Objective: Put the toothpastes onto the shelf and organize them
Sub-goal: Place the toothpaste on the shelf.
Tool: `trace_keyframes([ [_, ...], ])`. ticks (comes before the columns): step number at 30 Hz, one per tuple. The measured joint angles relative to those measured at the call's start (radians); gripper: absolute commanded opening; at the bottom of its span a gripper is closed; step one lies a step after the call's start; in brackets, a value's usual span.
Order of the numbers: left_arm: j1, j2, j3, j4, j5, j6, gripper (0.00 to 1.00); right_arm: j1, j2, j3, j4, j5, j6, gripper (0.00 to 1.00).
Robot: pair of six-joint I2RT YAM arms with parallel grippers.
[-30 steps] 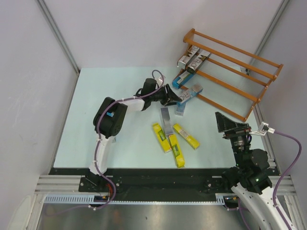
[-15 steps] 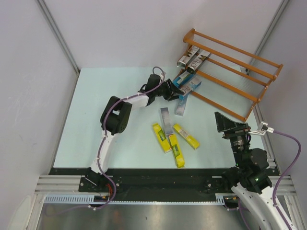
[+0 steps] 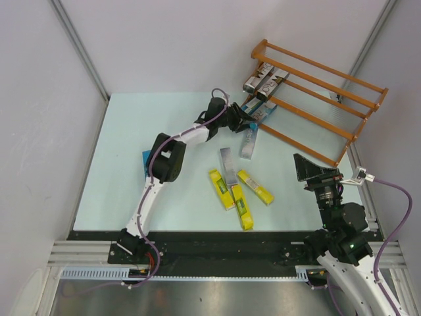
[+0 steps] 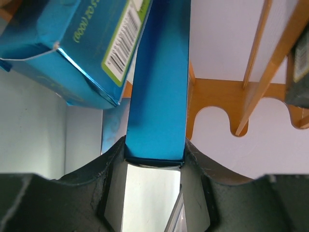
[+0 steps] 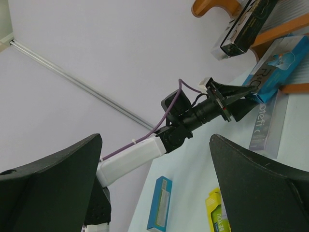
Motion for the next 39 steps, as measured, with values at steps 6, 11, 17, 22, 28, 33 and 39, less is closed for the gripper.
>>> trace_keyframes([
  [6,-0.007,0.042,0.057,-0.032,-0.020,-0.019,0.37,0.000,-0.002,0.000,0.000,0.004,0.000,1.00],
  [11,-0.009,0.043,0.061,-0.032,-0.035,-0.044,0.38,0.000,-0.002,0.000,0.000,0.006,0.000,1.00],
  [17,-0.010,0.048,0.076,-0.034,-0.054,-0.070,0.44,0.000,-0.013,0.000,-0.001,0.007,0.000,1.00],
  [22,-0.010,0.068,0.123,-0.056,-0.072,-0.077,0.51,0.000,-0.016,0.000,-0.001,0.010,-0.001,1.00],
  [28,-0.008,0.078,0.148,-0.082,-0.073,-0.071,0.88,0.000,-0.019,0.000,-0.001,0.013,0.000,1.00],
  [33,-0.008,0.073,0.161,-0.081,-0.071,-0.050,1.00,0.000,-0.021,0.000,-0.001,0.013,0.000,1.00],
  [39,-0.008,0.029,0.098,-0.077,-0.071,-0.004,0.99,0.000,-0.022,0.000,-0.001,0.013,0.000,1.00],
])
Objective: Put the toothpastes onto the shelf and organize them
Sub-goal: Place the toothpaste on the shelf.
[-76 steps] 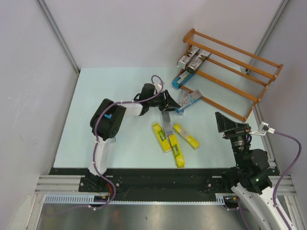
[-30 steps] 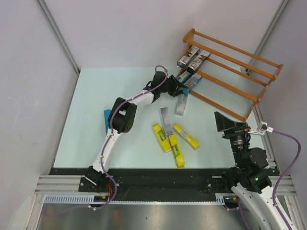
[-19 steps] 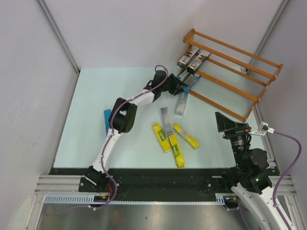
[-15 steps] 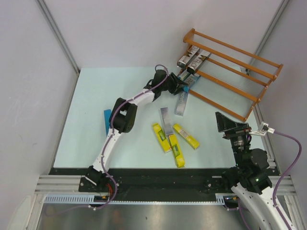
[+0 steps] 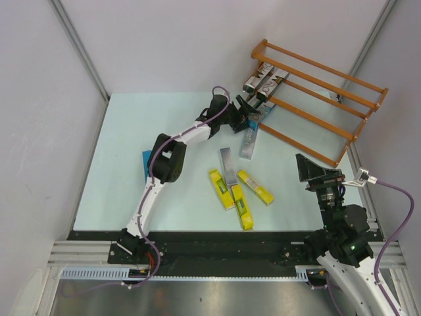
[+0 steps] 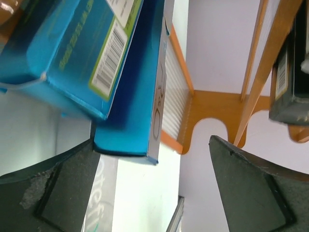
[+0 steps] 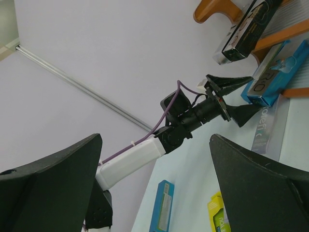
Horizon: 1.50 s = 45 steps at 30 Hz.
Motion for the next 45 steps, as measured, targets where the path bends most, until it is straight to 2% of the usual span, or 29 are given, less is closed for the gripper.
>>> trace_keyframes([
  [6,0.000,-0.089,-0.140,0.021,0.003,0.040,1.00,0.000,0.000,0.002,-0.010,0.000,0.000,1.00],
  [12,-0.001,-0.098,-0.164,0.040,0.018,0.066,0.98,0.000,0.000,0.002,-0.025,0.000,0.000,1.00],
  [17,-0.002,-0.098,-0.192,0.024,0.017,0.082,0.74,0.000,0.000,0.002,-0.029,0.000,0.000,1.00],
  [18,-0.003,-0.098,-0.193,0.018,0.016,0.085,0.66,0.000,0.000,0.002,-0.030,0.000,0.001,1.00],
  [21,-0.004,-0.098,-0.193,0.010,0.013,0.084,0.53,0.000,0.000,0.002,-0.030,0.000,0.000,1.00],
  [23,-0.004,-0.098,-0.193,0.012,0.014,0.075,0.50,0.000,0.000,0.002,-0.031,0.000,0.001,1.00],
  [35,-0.047,-0.077,-0.093,0.053,-0.012,-0.005,0.50,0.000,0.000,0.002,-0.036,0.004,0.000,1.00],
  [45,-0.053,0.005,-0.055,0.084,-0.026,-0.078,0.51,-0.001,0.000,0.002,-0.038,0.008,0.000,1.00],
])
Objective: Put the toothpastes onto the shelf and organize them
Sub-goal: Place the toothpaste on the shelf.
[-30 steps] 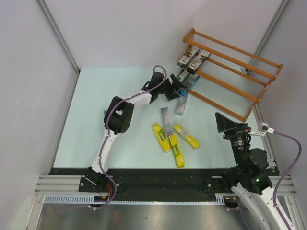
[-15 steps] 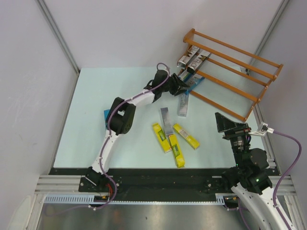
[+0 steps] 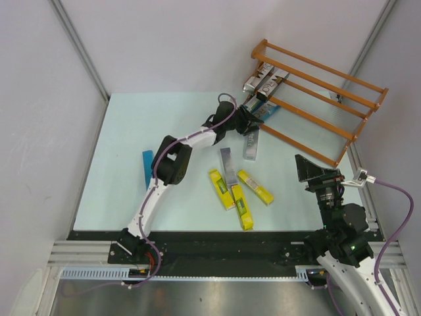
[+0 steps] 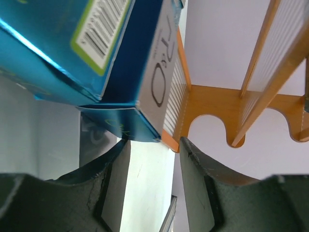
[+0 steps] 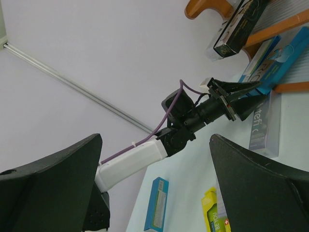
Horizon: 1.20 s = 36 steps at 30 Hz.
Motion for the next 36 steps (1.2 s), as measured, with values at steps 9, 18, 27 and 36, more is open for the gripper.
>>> trace_keyframes([
  [9,-0.007,-0.074,-0.160,0.113,-0.011,0.023,0.82,-0.002,-0.005,0.000,0.000,0.000,0.000,1.00],
  [18,-0.045,-0.200,-0.391,0.211,-0.039,0.067,0.82,-0.002,-0.005,0.000,0.000,0.000,0.000,1.00],
  [27,-0.101,-0.316,-0.555,0.245,-0.117,0.219,0.86,-0.002,-0.013,0.001,-0.002,0.000,0.000,1.00],
  [36,-0.158,-0.496,-0.642,-0.014,-0.367,0.533,0.95,-0.002,-0.013,0.004,-0.005,0.001,0.000,1.00],
])
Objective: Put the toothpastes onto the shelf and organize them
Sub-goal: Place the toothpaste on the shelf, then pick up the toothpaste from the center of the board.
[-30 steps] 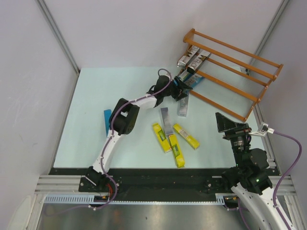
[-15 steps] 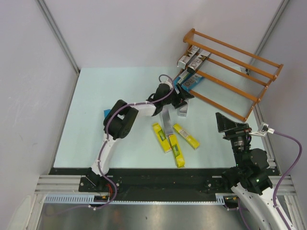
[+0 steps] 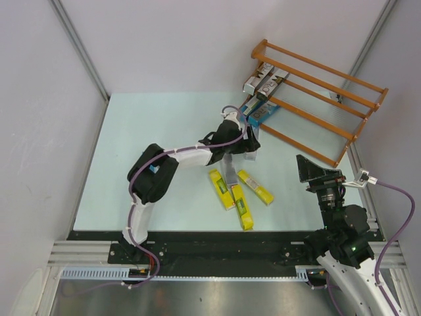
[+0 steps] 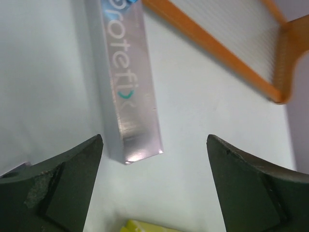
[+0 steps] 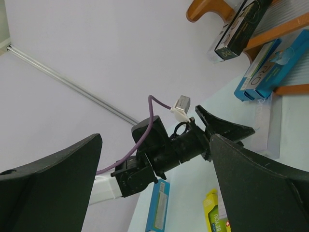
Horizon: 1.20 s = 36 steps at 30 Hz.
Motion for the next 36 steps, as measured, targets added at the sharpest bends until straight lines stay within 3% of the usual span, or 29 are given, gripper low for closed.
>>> trace_keyframes([
  [12,-0.058,0.096,0.137,-0.179,-0.134,0.147,0.90,-0.001,0.000,0.000,-0.002,0.007,0.000,1.00],
  [20,-0.072,0.191,0.286,-0.308,-0.225,0.204,0.65,-0.001,0.000,0.000,-0.005,0.018,0.000,1.00],
  [25,-0.073,0.179,0.255,-0.298,-0.242,0.226,0.57,-0.001,0.000,0.000,-0.013,0.020,0.000,1.00],
  [31,-0.072,0.094,0.129,-0.262,-0.195,0.259,0.56,-0.001,0.000,0.000,-0.023,0.022,0.000,1.00],
  [36,-0.073,0.068,0.119,-0.313,-0.143,0.280,0.55,-0.001,0.000,0.000,-0.025,0.022,0.000,1.00],
])
